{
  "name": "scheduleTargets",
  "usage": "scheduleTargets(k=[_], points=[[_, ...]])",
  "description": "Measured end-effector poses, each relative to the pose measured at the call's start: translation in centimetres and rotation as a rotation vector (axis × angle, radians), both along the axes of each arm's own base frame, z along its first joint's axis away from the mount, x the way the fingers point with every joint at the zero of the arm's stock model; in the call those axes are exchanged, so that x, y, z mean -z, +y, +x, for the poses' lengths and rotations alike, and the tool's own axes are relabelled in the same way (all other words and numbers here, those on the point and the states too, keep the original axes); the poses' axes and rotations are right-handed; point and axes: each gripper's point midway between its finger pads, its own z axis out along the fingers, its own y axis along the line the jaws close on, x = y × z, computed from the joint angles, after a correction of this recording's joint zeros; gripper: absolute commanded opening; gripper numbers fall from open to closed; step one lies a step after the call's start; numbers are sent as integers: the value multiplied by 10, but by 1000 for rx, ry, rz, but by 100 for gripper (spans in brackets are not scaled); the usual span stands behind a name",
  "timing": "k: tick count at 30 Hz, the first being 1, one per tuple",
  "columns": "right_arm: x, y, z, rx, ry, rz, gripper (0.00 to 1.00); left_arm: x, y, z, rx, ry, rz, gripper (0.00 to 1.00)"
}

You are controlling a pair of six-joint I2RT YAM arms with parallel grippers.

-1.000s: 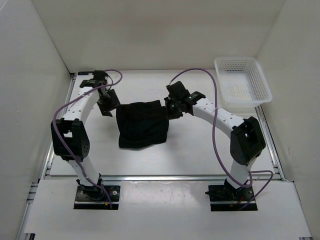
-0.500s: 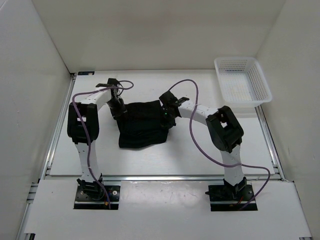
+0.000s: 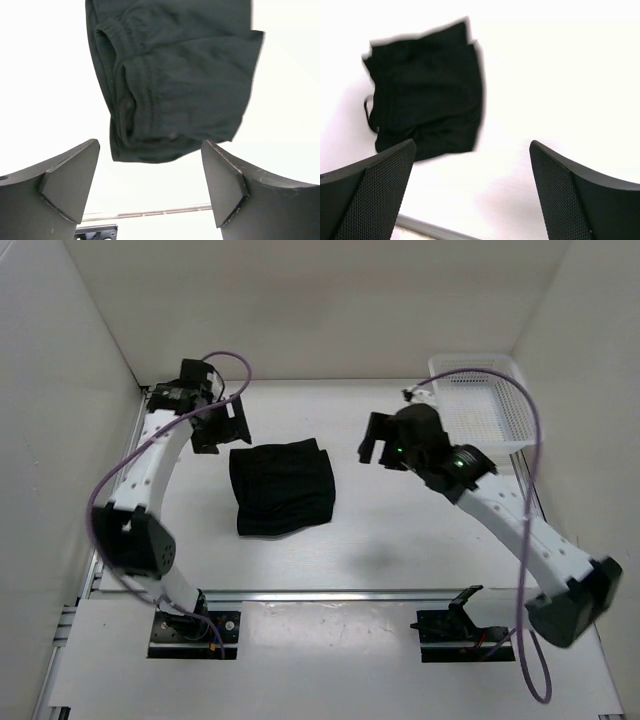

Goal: Fold and stack the shorts
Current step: Fold the shorts

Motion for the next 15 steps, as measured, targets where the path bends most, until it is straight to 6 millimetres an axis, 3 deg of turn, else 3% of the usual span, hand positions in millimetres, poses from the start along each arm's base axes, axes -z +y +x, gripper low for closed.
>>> scheduleTargets(k=[2, 3, 5, 7, 9, 11, 15], points=[[-25, -35, -9, 93, -75, -9, 100, -43, 1, -16, 3, -111, -11, 95], [-26, -53, -14, 140, -89, -31, 100, -65, 4, -27, -3, -178, -16, 95], [-13, -87, -27, 226, -76, -99, 100, -96, 10, -53, -20, -273, -24, 96], [12, -113, -42, 282, -31, -183, 100, -116, 16, -83, -44, -356, -39, 96], [40, -136, -62, 317, 30, -263, 100, -122, 22, -119, -69, -423, -63, 97], [55, -150, -76, 340, 68, -302, 100, -113, 25, -146, -89, -441, -85, 97], [60, -165, -94, 375, 83, -307, 100, -85, 28, -181, -128, -415, -115, 97]])
